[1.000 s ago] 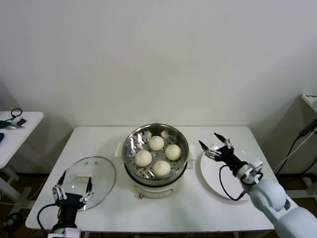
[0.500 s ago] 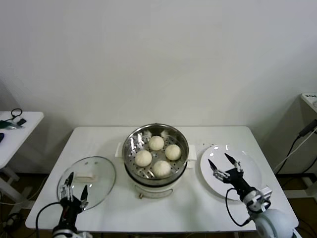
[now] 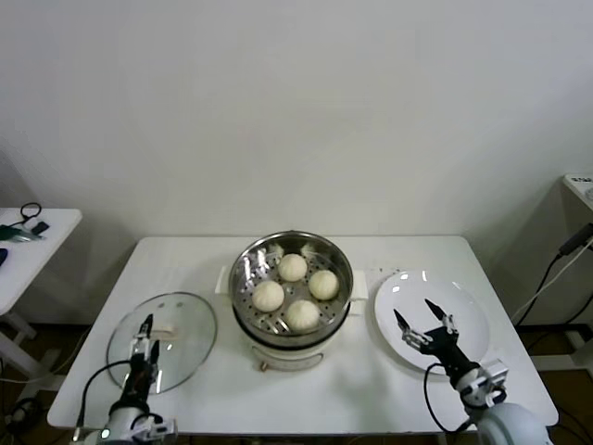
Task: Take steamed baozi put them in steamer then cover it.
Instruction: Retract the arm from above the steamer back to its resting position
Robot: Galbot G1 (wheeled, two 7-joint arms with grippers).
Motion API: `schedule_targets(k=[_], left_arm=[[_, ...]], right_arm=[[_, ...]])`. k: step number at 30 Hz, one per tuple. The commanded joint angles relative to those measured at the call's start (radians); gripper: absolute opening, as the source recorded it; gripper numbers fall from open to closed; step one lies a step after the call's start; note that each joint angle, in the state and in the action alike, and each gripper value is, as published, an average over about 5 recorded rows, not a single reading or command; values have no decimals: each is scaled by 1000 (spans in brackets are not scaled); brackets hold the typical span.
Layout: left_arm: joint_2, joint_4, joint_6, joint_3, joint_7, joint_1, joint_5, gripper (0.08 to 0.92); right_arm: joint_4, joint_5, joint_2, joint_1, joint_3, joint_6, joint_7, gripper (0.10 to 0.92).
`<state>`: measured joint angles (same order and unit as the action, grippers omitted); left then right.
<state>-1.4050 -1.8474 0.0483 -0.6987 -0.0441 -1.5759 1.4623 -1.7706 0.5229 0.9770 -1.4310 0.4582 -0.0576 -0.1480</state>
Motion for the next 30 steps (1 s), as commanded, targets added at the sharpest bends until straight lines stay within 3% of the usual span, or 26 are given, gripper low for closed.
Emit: schedule_targets(k=[1, 26, 30], left_arm=[[25, 153, -14, 3, -11, 93, 83, 823], [40, 384, -18, 7, -110, 302, 33, 823], [41, 399, -26, 5, -110, 312, 25, 771]], right_arm=[[13, -30, 16, -4, 6, -2, -3, 823], [66, -83, 34, 35, -10, -20, -1, 823], [73, -93, 36, 41, -15, -23, -1, 823]])
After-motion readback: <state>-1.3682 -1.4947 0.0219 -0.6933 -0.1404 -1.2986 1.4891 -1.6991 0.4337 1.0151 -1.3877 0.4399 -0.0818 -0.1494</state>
